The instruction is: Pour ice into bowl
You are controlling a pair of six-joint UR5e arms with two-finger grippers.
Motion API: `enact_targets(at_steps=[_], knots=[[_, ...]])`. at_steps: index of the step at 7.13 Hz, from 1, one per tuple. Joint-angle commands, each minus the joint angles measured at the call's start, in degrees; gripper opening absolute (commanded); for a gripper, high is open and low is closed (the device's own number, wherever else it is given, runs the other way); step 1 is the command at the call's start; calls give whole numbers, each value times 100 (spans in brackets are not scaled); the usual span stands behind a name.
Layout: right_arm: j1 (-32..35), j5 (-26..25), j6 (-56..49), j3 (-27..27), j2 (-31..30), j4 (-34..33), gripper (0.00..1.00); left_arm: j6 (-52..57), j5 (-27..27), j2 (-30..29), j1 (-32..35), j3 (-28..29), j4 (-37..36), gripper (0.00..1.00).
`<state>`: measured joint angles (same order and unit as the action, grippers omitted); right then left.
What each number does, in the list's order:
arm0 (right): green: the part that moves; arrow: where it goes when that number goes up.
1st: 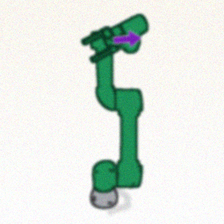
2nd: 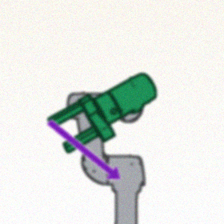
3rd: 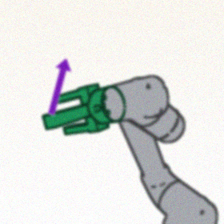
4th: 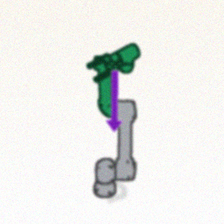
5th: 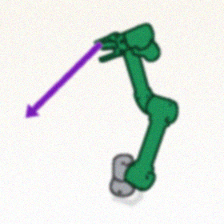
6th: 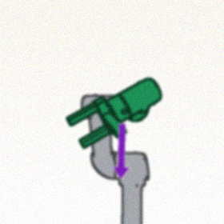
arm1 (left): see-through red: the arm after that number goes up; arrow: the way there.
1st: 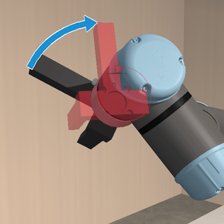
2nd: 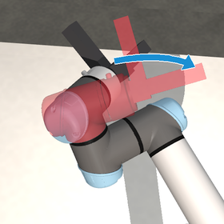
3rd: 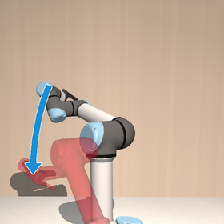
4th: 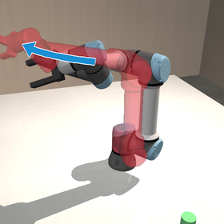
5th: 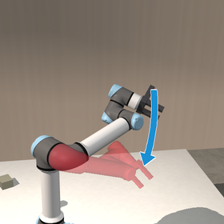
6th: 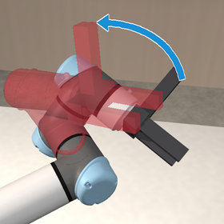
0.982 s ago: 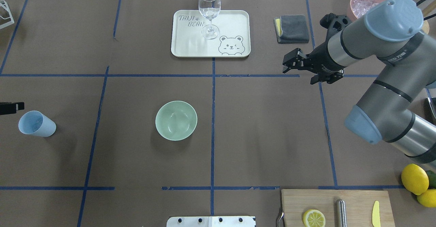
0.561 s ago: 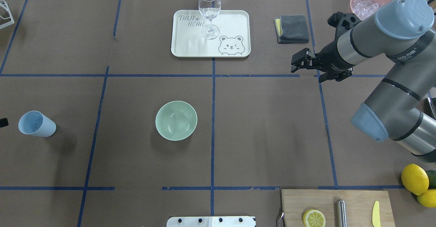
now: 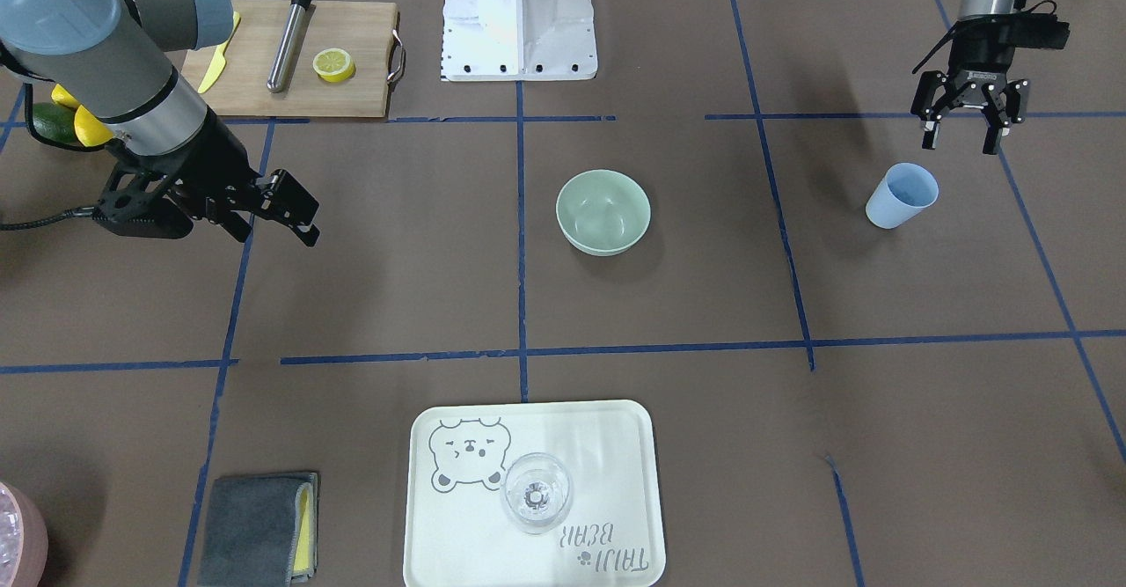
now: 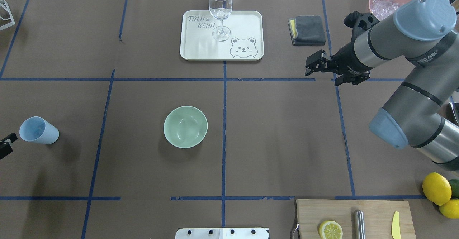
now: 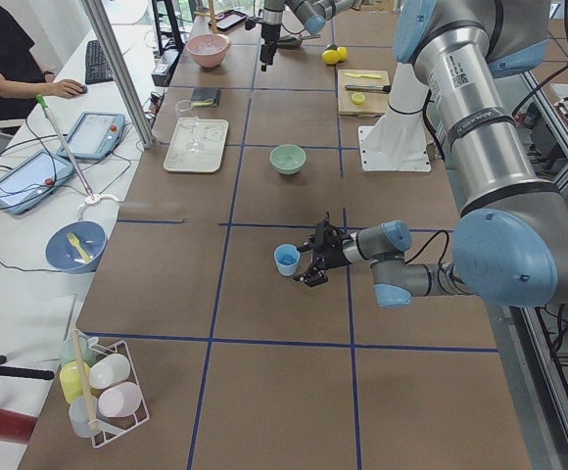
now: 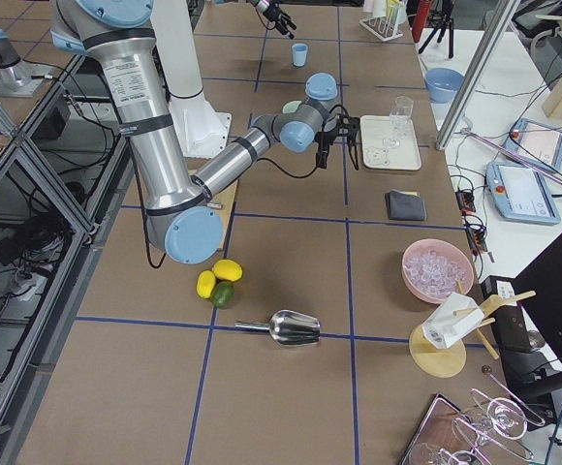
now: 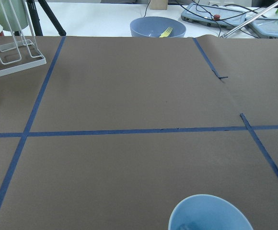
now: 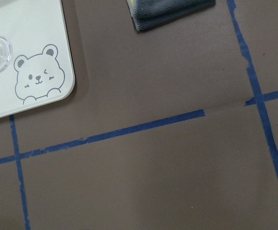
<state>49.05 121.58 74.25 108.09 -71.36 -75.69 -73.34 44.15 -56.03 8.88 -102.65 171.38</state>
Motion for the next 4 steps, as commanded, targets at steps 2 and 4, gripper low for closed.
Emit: enact_targets(at_steps=[2, 4], knots=[[-1, 6, -6, -7, -1, 1, 100, -190, -1353, -293, -931, 261, -330, 100], [8, 15, -7, -8, -1, 1, 100, -190, -1813, -813, -1142, 411, -666, 100]])
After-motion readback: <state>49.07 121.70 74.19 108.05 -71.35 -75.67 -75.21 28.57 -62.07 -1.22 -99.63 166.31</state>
